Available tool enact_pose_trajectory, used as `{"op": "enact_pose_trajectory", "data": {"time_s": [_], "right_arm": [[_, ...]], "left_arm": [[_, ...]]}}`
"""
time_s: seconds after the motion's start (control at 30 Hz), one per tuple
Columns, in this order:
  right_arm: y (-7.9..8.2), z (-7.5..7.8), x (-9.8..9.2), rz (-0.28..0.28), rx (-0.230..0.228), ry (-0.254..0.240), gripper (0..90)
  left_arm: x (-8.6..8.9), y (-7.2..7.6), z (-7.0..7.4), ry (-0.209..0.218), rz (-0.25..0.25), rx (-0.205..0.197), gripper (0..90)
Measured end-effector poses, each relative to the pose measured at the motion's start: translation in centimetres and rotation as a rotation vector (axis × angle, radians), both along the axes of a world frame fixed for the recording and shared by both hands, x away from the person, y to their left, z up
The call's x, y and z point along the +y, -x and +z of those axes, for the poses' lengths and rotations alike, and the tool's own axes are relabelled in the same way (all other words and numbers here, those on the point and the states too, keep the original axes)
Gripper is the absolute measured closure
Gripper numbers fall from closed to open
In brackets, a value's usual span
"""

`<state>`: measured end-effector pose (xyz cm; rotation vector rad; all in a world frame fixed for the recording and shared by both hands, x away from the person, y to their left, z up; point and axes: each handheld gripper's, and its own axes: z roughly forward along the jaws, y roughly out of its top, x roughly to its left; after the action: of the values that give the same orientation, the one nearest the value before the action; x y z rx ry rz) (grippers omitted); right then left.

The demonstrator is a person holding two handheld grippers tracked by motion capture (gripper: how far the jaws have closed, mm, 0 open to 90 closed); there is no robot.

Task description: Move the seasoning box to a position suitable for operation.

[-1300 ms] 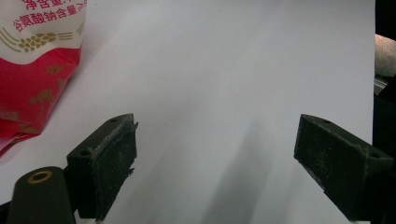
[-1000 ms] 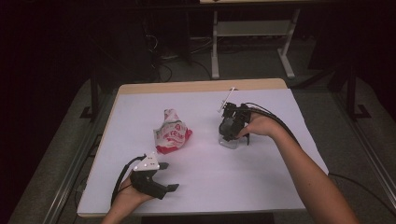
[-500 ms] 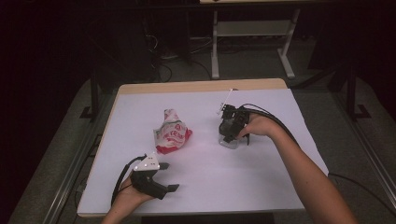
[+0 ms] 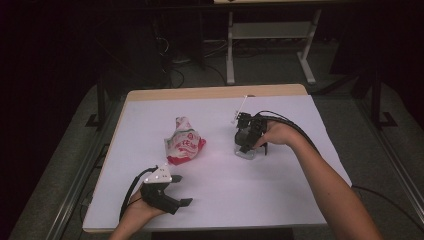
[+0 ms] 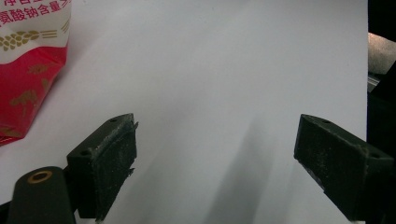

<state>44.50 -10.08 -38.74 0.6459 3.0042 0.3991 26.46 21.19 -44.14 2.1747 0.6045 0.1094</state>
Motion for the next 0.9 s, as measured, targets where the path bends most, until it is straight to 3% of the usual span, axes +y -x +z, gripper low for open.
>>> {"op": "enact_pose_trajectory", "data": {"time_s": [0.33, 0.53, 0.9], "right_arm": [[0.7, 0.2, -0.1, 0.025, 0.002, 0.011, 14.9], [2.0, 0.6, 0.2, 0.055, -0.009, 0.022, 14.9], [5.0, 1.4, 0.3, 0.120, 0.002, -0.034, 15.0]], "left_arm": [[-0.1, 0.0, -0.1, 0.005, -0.006, 0.004, 12.7], [-0.2, 0.1, -0.1, 0.003, -0.015, 0.002, 12.7], [-0.7, 0.2, -0.2, 0.000, -0.032, 0.006, 12.7]]}}
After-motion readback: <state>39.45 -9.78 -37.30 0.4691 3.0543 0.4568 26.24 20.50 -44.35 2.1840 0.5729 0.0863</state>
